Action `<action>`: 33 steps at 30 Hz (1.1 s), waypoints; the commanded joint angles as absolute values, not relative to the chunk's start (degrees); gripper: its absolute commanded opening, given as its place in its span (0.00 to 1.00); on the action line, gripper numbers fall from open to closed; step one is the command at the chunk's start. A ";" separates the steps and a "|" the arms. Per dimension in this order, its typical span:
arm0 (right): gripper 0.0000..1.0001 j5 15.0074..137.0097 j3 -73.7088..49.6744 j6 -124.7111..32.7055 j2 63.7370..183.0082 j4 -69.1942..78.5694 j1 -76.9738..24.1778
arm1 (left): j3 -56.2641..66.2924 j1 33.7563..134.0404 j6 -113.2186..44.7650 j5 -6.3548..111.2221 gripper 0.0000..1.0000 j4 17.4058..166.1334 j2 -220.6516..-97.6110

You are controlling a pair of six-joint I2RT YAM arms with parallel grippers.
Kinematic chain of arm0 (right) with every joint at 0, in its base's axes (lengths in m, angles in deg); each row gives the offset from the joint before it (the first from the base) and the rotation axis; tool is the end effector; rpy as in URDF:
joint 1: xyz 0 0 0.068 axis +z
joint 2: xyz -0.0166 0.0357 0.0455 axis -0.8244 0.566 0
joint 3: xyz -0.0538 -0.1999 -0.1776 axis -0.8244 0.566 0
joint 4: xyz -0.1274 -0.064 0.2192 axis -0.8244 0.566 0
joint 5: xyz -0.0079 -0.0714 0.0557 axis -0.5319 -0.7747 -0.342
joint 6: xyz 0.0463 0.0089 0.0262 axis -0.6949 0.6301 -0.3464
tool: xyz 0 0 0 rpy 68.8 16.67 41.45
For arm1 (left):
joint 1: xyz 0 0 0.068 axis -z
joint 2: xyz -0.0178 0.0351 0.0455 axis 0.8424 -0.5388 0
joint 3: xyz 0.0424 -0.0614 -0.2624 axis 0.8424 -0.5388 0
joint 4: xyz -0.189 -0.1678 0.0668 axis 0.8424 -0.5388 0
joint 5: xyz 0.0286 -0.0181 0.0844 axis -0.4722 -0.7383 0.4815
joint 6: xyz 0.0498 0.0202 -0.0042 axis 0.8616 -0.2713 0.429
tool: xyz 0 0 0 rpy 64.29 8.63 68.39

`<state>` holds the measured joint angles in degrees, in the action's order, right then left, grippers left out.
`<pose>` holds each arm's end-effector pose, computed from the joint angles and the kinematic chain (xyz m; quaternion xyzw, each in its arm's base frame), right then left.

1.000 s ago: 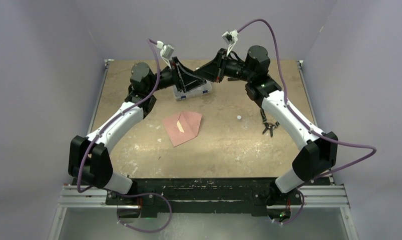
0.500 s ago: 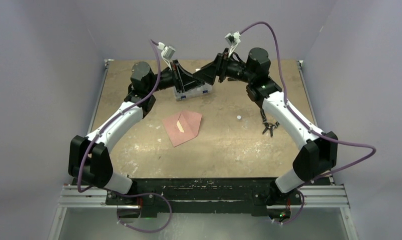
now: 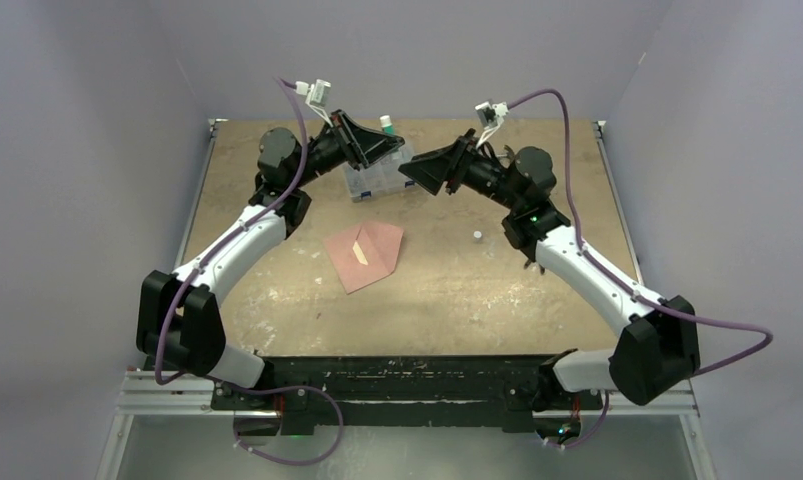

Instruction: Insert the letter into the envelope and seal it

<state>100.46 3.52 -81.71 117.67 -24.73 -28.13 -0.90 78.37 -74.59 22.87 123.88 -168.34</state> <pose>0.2638 0.1581 0.3866 -0.1370 0.6181 0.5728 0.5207 0.3143 -0.1438 0.3841 0.0970 0.6186 -0.6057 0.4910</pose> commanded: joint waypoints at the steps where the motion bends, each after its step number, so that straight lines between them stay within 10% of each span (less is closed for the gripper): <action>1: 0.66 98.18 -0.46 -85.39 120.39 -30.98 -27.17 | -1.44 78.23 -81.03 24.35 0.00 131.78 -165.95; 23: 0.33 98.45 -1.38 -104.66 128.33 -48.77 -26.87 | -3.18 78.23 -86.83 22.88 0.00 141.91 -165.02; 33: 0.00 91.69 3.89 -134.20 130.36 -66.18 -27.13 | -5.12 78.44 -90.38 27.10 0.00 159.36 -164.15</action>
<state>97.89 2.47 -117.32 129.93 -53.88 -26.51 -5.16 78.39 -89.65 25.38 146.64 -167.08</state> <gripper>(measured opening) 0.216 0.209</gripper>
